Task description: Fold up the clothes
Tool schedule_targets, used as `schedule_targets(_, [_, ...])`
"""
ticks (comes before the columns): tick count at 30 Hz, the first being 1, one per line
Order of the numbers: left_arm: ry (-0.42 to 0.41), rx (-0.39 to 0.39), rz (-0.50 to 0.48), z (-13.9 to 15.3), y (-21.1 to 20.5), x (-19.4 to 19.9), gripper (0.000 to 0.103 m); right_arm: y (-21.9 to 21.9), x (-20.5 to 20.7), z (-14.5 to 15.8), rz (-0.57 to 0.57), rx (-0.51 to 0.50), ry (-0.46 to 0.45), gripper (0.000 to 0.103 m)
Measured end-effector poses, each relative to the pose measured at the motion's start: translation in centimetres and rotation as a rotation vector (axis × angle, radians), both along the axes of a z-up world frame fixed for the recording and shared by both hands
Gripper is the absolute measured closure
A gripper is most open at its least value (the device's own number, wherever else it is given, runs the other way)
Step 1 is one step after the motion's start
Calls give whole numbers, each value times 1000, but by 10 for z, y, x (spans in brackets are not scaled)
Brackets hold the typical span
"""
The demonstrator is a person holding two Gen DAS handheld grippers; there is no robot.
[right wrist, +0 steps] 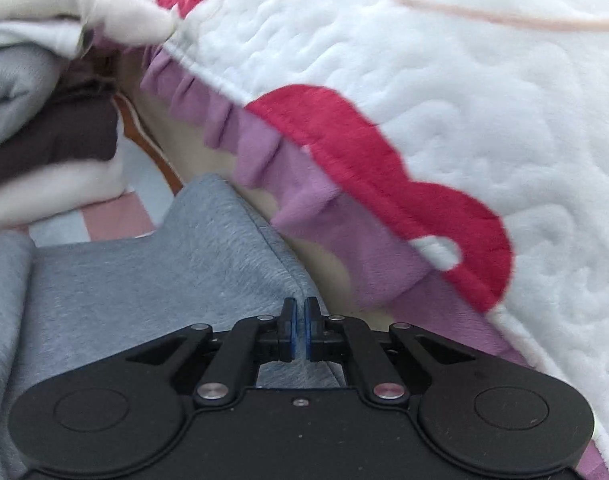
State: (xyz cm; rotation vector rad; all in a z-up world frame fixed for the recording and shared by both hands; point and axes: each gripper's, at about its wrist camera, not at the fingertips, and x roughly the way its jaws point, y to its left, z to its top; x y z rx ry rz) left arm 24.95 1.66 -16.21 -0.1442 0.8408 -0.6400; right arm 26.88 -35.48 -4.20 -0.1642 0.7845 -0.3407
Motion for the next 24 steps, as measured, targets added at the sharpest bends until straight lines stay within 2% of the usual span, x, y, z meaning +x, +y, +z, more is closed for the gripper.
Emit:
schedule_targets(3, [63,-106,15,-2,1,9,56,2,4,-8,0,-49,30,99])
schedule_targets(5, [58,-92,1,-4,-6,10,54,5,7,-13,7,-71,50,99])
schedule_targets(7, [38,-62,-17,-8,-15,12,55,6,6,-15,23,-51,56,99])
schedule_targets(8, [17,-55,-22,-9,-18,12,63,7,1,-13,36,-48,60,98])
schedule_targets(9, [2,-49,-24,-9,-19,11,100,7,-3,-11,44,-45,59,98])
schedule_targets(12, [-51,-49,-19,7,-11,3,102,6,-8,1,47,-23,1,99])
schedule_targets(14, [-123,-39,-6,30,-1,-9,102,-1,-13,11,41,34,-57,99])
schedule_targets(17, [-173,-22,12,49,18,-31,102,-16,-20,19,31,103,-112,99])
schedule_targets(19, [-150,19,7,42,21,-38,102,-26,-16,15,51,146,-78,100])
schedule_targets(22, [-58,38,32,24,23,-27,102,-23,-3,5,37,37,11,103])
schedule_targets(24, [10,30,54,12,25,-18,102,-30,-1,7,-15,25,-2,103])
